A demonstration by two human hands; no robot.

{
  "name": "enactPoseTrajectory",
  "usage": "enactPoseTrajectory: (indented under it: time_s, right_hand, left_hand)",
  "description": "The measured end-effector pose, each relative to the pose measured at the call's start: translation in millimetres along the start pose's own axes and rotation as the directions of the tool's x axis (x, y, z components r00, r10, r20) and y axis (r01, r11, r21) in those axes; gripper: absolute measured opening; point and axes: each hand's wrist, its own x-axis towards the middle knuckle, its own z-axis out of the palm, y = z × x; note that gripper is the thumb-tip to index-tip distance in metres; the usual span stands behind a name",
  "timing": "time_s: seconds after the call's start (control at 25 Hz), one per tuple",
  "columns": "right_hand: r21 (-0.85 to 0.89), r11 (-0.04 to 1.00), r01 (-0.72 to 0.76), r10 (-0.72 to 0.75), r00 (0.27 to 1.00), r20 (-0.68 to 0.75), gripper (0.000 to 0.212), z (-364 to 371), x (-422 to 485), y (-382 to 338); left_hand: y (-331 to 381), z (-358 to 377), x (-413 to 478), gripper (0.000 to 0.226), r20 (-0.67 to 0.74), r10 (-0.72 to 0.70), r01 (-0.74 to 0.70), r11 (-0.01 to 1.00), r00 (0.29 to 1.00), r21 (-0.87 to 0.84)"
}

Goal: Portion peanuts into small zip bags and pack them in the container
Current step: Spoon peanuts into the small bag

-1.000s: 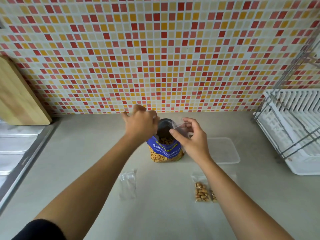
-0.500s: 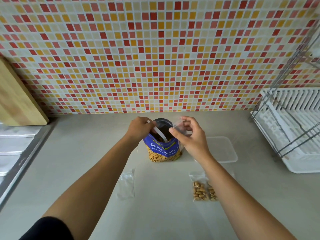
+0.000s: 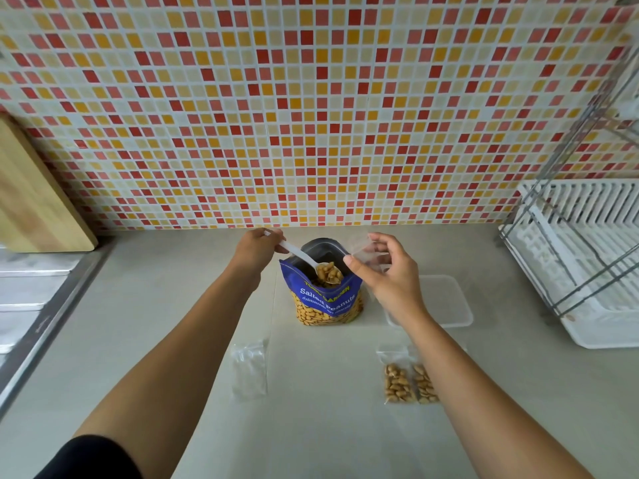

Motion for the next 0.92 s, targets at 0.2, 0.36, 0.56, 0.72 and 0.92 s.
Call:
enactPoseTrajectory:
  time_s: [0.2, 0.36, 0.56, 0.72, 0.92]
  right_hand:
    - [-0.252, 0.967, 0.041, -0.033, 0.999, 0.034, 0.059, 0.4, 2.4, 1.9]
    - [-0.439, 0.891, 0.117, -0.101, 0.993, 0.061, 0.058, 4.3, 1.6, -2.3]
    - [-0.507, 0.851, 0.136, -0.106, 0.99, 0.087, 0.057, 11.4, 3.9, -9.7]
    - [-0.435, 0.896, 0.089, -0.061, 0.995, 0.079, 0.053, 18.6, -0.3, -14.9]
    - [-0.385, 0.922, 0.031, -0.008, 0.998, 0.061, 0.053, 24.7, -1.2, -19.4]
  left_hand:
    - [7.1, -13.4, 3.9, 0.029, -0.068, -0.048, 0.042, 0.996, 0.997, -0.077]
    - [22.6, -22.9, 3.9, 0.021, -0.09, -0.055, 0.044, 0.992, 0.994, -0.118]
    - [44.0, -27.0, 0.8, 0.023, -0.099, -0.016, 0.005, 0.993, 0.995, -0.114]
    - [58.2, -19.3, -2.9, 0.013, -0.082, 0.078, -0.08, 0.997, 0.994, -0.013]
    - [69.4, -5.9, -6.9, 0.016, -0.056, 0.254, -0.24, 0.954, 0.966, 0.177]
